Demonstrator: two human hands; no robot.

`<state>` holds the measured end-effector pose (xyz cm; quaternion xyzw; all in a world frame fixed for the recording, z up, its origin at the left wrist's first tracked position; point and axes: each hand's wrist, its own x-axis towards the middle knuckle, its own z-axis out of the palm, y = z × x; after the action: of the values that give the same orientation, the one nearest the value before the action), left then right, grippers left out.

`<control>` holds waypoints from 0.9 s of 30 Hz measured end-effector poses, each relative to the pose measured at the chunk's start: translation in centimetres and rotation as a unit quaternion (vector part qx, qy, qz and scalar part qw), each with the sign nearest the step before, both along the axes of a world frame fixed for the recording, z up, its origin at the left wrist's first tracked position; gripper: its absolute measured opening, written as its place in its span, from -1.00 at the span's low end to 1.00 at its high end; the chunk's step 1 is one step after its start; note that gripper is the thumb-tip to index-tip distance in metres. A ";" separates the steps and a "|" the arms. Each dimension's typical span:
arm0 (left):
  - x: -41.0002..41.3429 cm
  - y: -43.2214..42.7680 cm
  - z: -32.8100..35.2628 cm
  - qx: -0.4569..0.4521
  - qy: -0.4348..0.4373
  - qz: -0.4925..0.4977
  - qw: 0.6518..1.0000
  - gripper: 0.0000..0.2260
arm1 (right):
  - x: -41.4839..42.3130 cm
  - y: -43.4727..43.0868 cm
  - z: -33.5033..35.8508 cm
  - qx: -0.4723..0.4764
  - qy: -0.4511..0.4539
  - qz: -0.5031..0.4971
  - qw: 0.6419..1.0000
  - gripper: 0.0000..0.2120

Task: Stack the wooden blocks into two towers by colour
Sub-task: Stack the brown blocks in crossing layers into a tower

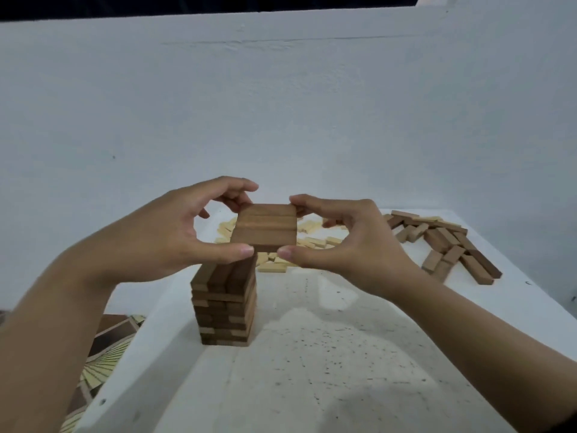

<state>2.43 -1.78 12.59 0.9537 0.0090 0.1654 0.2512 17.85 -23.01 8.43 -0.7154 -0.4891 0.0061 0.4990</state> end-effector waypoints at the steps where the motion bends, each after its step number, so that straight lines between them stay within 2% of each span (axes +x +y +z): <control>1: -0.2 0.7 -0.2 -0.002 0.008 0.003 1.000 -0.33 | -0.3 0.7 -0.2 -0.012 -0.002 -0.004 1.000 -0.34; 4: -0.8 2.4 -1.0 -0.006 0.028 0.014 0.999 -0.39 | -0.8 2.4 -0.7 -0.043 -0.002 -0.007 0.999 -0.32; 12: -1.3 5.3 -2.5 -0.016 0.074 0.003 0.997 -0.37 | -1.6 4.6 -1.4 -0.103 0.003 -0.017 0.995 -0.29; 27: -1.0 6.5 -3.6 -0.030 0.086 -0.021 0.996 -0.35 | -2.4 4.9 -1.3 -0.141 -0.010 -0.025 0.990 -0.25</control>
<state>1.47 4.71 8.99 0.9563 0.0159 0.0770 0.2817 15.44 -18.12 7.13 -0.7907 -0.4702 0.0550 0.3881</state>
